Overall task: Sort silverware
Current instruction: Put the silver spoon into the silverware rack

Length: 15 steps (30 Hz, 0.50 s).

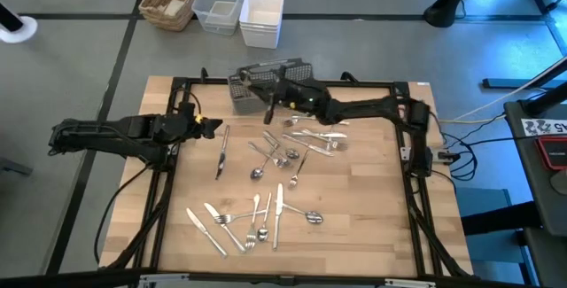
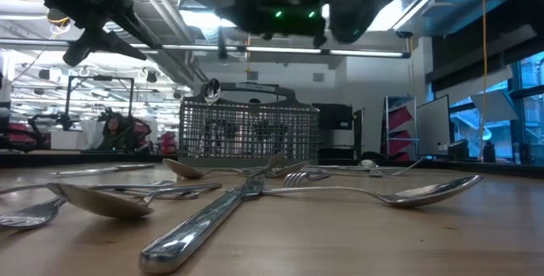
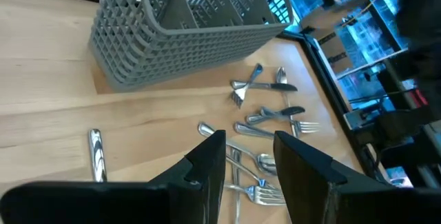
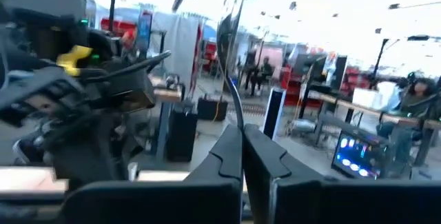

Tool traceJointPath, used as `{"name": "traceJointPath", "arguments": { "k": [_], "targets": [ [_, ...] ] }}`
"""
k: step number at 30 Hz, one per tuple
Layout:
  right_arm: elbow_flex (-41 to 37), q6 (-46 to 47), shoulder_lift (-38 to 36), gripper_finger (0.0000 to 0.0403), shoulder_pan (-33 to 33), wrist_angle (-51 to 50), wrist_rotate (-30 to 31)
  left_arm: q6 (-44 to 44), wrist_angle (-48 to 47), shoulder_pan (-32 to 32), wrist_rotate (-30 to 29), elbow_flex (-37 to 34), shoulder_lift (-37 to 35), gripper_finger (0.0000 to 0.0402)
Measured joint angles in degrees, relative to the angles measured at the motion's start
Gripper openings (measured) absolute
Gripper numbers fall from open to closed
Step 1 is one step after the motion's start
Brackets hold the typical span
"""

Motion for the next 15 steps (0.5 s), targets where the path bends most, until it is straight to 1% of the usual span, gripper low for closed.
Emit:
{"name": "traceJointPath", "arguments": {
  "k": [2,6,11,15],
  "targets": [
    [3.2,-0.35,3.87,0.0002,0.06,2.46,0.16,0.68,-0.06,0.01,-0.02,0.0,0.01,0.0115],
    [10.91,-0.85,10.82,0.0003,0.17,3.12,0.76,2.17,-0.21,0.01,-0.02,0.0,0.03,0.0115],
    [20.04,-3.79,17.69,0.0003,-0.62,1.03,1.55,2.95,-0.28,0.01,-0.04,0.0,0.05,0.0115],
    [24.59,-4.93,21.12,0.0003,-1.58,-2.59,1.55,2.87,-0.25,0.01,-0.07,0.0,0.05,0.0115]
  ]
}}
